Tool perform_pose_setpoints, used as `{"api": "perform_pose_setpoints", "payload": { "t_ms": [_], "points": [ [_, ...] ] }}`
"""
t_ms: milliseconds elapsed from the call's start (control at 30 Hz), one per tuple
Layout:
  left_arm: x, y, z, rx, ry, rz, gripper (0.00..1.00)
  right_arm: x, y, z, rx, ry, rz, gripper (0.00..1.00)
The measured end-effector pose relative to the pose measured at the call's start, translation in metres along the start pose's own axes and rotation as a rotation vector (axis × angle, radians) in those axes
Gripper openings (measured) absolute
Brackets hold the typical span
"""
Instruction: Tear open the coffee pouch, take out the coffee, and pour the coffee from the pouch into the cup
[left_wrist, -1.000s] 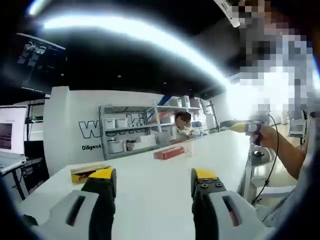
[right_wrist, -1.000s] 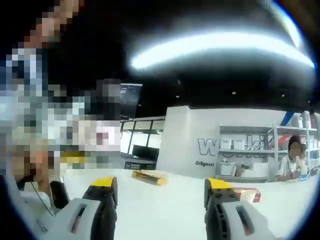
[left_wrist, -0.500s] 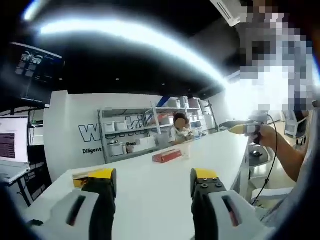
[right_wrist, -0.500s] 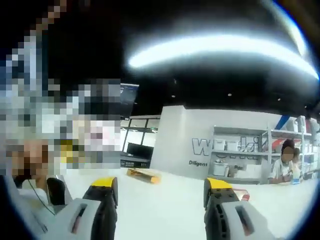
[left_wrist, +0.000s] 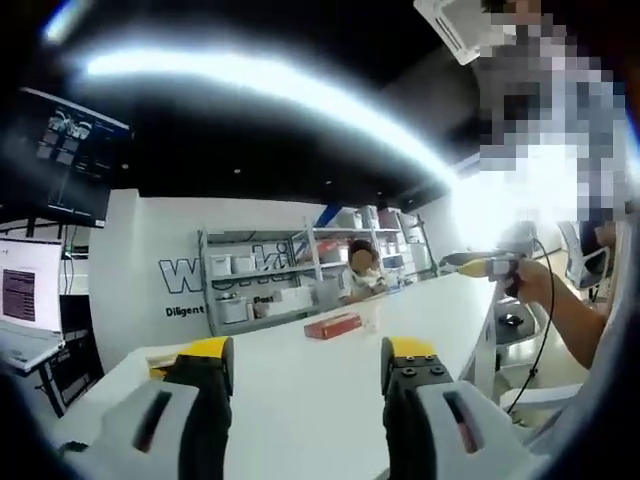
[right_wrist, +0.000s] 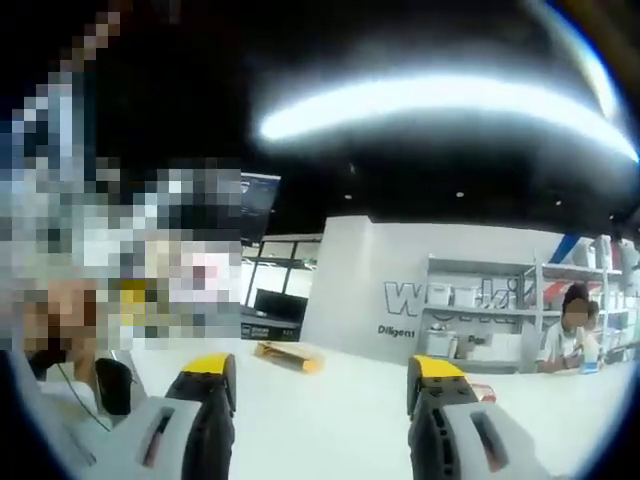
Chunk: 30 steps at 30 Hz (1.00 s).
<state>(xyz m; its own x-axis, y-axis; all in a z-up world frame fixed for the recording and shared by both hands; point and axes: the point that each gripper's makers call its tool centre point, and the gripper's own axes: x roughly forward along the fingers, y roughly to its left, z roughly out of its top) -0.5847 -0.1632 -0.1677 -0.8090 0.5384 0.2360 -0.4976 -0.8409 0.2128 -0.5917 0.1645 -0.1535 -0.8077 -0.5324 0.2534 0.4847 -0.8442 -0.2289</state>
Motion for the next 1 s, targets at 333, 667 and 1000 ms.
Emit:
{"api": "perform_pose_setpoints", "payload": {
  "t_ms": [333, 667, 1000],
  "points": [
    [0.008, -0.003, -0.005, 0.016, 0.02, -0.001, 0.63, 0.001, -0.003, 0.0, -0.013, -0.003, 0.002, 0.68],
    [0.013, 0.003, -0.025, 0.058, 0.113, 0.051, 0.72, 0.001, -0.001, -0.001, -0.016, -0.002, 0.004, 0.68],
    [0.029, 0.007, -0.035, 0.201, 0.193, 0.087, 0.74, 0.002, -0.001, -0.005, -0.009, -0.007, 0.006, 0.66]
  ]
}}
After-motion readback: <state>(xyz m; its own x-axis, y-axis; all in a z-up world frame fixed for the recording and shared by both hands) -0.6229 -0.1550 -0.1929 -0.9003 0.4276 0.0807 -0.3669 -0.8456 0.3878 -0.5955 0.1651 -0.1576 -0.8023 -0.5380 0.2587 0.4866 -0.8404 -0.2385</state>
